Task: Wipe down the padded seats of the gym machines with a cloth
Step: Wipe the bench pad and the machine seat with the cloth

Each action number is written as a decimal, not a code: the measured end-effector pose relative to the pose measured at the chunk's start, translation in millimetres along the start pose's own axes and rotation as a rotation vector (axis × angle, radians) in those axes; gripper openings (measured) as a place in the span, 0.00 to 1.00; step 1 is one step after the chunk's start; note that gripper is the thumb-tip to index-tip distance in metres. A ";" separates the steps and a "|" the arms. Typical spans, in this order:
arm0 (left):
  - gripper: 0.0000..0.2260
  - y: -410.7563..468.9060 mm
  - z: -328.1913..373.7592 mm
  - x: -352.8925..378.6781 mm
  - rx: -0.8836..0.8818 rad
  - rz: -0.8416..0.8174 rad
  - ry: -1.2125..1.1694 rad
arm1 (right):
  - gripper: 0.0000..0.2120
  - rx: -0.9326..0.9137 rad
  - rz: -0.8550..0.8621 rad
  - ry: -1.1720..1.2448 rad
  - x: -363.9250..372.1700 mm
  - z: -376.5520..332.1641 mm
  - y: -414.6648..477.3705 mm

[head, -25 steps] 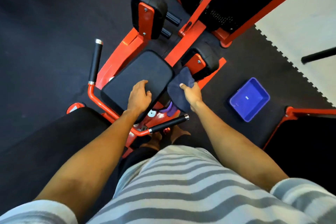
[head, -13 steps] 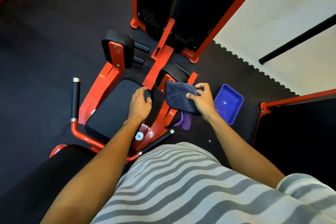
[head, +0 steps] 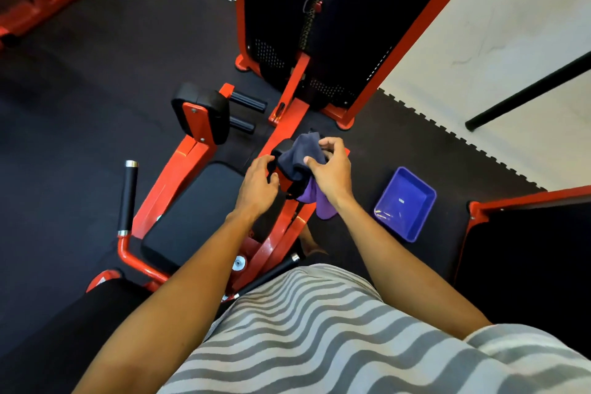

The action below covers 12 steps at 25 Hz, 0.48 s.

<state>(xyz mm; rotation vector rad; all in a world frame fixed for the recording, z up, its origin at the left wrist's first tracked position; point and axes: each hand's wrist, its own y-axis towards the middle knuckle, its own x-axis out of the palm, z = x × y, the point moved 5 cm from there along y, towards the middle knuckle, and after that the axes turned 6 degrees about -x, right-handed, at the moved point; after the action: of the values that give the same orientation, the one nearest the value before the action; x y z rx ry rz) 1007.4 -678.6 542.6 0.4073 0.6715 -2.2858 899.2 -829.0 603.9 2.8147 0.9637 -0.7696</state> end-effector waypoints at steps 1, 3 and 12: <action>0.21 6.8 0.4 -0.1 -0.016 0.013 -0.004 | 0.17 -0.032 -0.038 -0.008 1.7 3.0 1.9; 0.21 18.7 -0.5 -0.3 -0.066 0.039 -0.002 | 0.18 -0.138 -0.104 -0.083 4.1 12.2 3.4; 0.18 37.1 19.7 22.4 -0.267 0.172 -0.194 | 0.27 -0.467 -0.376 -0.459 41.9 33.7 34.7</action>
<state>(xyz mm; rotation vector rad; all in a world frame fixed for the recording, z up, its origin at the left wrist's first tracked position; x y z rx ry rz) 1016.1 -724.8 535.5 0.1101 0.7966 -2.0088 933.4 -840.9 551.1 1.9711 1.3744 -1.0075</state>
